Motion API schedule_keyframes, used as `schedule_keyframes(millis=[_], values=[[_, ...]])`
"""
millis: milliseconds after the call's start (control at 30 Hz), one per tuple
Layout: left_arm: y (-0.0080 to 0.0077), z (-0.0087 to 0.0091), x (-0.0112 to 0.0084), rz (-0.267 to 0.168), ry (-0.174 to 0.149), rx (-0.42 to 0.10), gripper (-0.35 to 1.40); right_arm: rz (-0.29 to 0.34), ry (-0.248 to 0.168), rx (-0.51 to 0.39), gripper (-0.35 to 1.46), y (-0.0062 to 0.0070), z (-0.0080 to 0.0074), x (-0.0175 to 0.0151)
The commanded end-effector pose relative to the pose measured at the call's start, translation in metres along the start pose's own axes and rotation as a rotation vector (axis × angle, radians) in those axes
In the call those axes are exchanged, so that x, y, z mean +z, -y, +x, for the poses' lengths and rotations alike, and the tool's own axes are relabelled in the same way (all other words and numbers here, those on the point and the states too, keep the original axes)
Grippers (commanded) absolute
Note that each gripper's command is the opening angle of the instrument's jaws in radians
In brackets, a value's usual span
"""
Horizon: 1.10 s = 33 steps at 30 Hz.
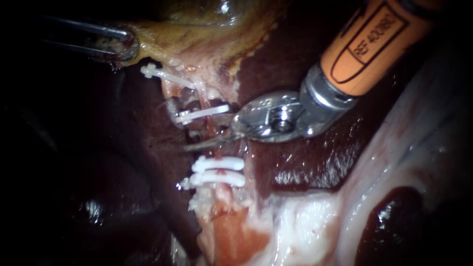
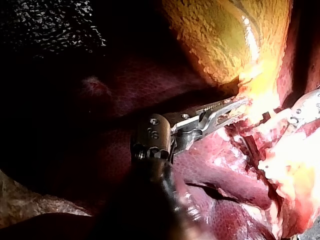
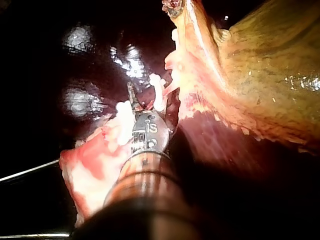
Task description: Go to the cutting position right tube
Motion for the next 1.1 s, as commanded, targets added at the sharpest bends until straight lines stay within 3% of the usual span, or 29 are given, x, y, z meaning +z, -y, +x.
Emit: schedule_keyframes(millis=[33, 300, 500, 700, 1100], values=[[0.0000, 0.0000, 0.0000, -0.002, 0.001, 0.000, -0.35, 0.007, -0.009, 0.002, 1.43, 0.0000, 0.0001, 0.0002], [0.0000, 0.0000, 0.0001, -0.001, 0.000, 0.000, -0.35, 0.099, -0.096, 0.021, 1.43, 0.0006, 0.0010, 0.0004], [0.0000, 0.0000, 0.0001, -0.001, 0.000, 0.000, -0.35, 0.174, -0.152, 0.035, 1.43, 0.0023, 0.0025, -0.0001], [0.0000, 0.0000, 0.0001, -0.001, 0.000, 0.000, -0.35, 0.226, -0.172, 0.041, 1.42, 0.0035, 0.0040, -0.0007], [0.0000, 0.0000, 0.0001, -0.001, 0.000, 0.000, -0.35, 0.236, -0.171, 0.049, 1.38, 0.0032, 0.0040, -0.0009]])
